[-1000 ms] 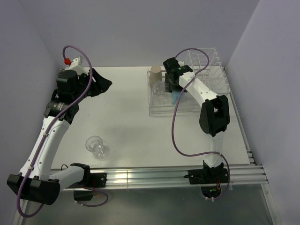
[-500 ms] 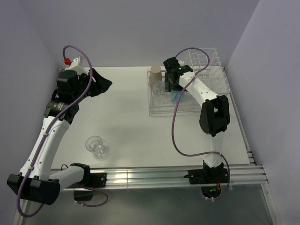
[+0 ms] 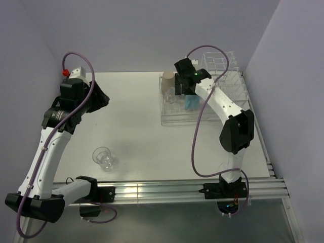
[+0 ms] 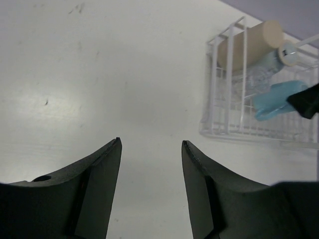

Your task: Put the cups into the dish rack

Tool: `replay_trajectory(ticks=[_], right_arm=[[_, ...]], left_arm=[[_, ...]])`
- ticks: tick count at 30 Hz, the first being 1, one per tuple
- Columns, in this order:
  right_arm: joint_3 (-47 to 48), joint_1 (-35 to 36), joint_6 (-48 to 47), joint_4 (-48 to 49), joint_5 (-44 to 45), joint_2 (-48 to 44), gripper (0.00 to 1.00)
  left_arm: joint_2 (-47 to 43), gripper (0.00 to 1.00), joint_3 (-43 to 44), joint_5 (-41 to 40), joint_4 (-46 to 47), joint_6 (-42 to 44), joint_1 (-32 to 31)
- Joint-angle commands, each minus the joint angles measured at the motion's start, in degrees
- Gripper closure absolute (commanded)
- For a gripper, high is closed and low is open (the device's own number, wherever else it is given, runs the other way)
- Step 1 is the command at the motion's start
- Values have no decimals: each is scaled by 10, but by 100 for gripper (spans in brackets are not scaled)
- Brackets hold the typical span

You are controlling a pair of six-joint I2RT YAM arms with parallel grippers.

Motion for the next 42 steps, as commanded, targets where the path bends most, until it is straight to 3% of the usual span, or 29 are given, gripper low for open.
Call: replay_trajectory(ticks=[1, 6, 10, 14, 19, 31, 32, 42], right_arm=[[22, 16, 4, 4, 15, -71, 0], [-3, 45, 3, 15, 15, -141, 0], [-34, 61, 4, 36, 2, -197, 0], [-62, 79, 8, 48, -1, -241, 0], [-89, 103, 6, 56, 4, -265, 0], [-129, 108, 8, 76, 6, -287, 0], [-131, 108, 8, 76, 6, -288, 0], [-140, 111, 10, 83, 1, -295, 0]], left_arm=[[-29, 42, 6, -63, -84, 11, 1], [-67, 41, -58, -84, -161, -31, 1], [-96, 38, -103, -166, -227, -152, 1], [-80, 43, -129, -224, -302, -255, 1], [-73, 49, -186, -215, -340, -319, 1], [-125, 53, -303, -166, -322, -368, 1], [-128, 58, -306, -168, -317, -367, 1], [-123, 57, -315, -152, -311, -387, 1]])
